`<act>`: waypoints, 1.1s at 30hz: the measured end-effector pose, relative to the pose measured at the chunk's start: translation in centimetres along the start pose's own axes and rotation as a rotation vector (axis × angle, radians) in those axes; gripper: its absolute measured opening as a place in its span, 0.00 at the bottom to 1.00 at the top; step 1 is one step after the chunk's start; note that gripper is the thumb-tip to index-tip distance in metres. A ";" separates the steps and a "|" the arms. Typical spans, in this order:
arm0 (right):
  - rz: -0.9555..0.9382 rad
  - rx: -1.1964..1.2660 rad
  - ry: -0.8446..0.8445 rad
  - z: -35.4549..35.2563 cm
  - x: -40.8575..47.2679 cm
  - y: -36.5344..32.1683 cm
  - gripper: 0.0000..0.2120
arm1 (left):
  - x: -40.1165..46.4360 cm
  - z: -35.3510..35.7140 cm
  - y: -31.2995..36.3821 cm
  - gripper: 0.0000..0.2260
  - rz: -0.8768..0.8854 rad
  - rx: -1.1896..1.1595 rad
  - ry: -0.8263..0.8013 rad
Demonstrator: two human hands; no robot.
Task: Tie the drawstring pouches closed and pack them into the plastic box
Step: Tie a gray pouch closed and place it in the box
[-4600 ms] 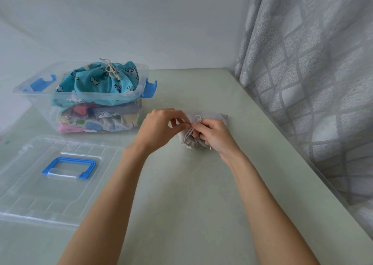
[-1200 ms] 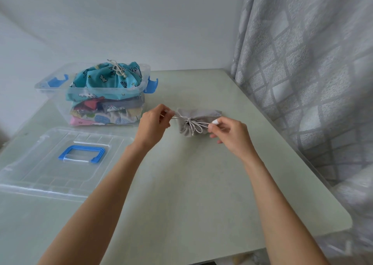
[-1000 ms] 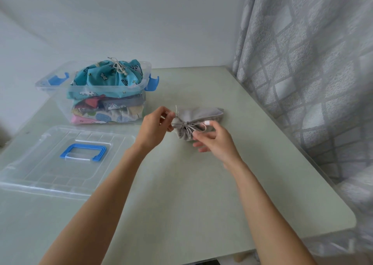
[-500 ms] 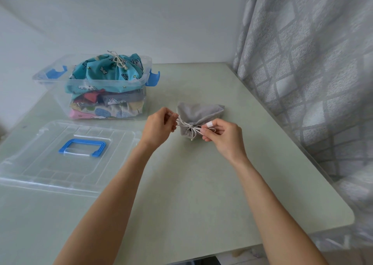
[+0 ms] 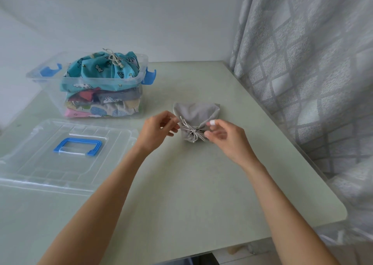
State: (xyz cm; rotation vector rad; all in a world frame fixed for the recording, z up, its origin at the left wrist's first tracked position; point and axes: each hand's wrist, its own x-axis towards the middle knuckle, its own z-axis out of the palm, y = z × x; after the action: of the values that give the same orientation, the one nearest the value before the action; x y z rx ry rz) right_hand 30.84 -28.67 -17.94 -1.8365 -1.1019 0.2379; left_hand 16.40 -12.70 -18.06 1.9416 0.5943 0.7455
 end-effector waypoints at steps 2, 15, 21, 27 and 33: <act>-0.148 -0.163 -0.023 0.6 0.6 -0.2 0.26 | 0.0 -0.7 0.3 0.06 0.066 0.114 -0.006; -0.397 -0.480 -0.101 0.0 3.5 0.4 0.15 | 10.5 0.8 -1.5 0.15 -0.005 0.356 -0.157; -0.476 -0.614 -0.010 -4.2 2.6 2.6 0.08 | 13.5 4.9 -1.6 0.34 -0.189 0.611 -0.392; -0.018 -0.597 -0.013 -5.0 1.7 5.3 0.10 | 11.5 5.2 -0.8 0.33 -0.227 0.518 -0.373; 0.172 -0.401 -0.101 -4.8 0.7 4.3 0.27 | 6.5 3.4 0.5 0.10 -0.126 0.606 -0.340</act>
State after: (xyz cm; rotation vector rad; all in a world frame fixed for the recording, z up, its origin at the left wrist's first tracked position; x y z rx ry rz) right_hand 36.43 -31.76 -18.61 -2.3029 -1.1208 0.2226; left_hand 23.42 -10.59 -17.27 2.4814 0.7795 0.1427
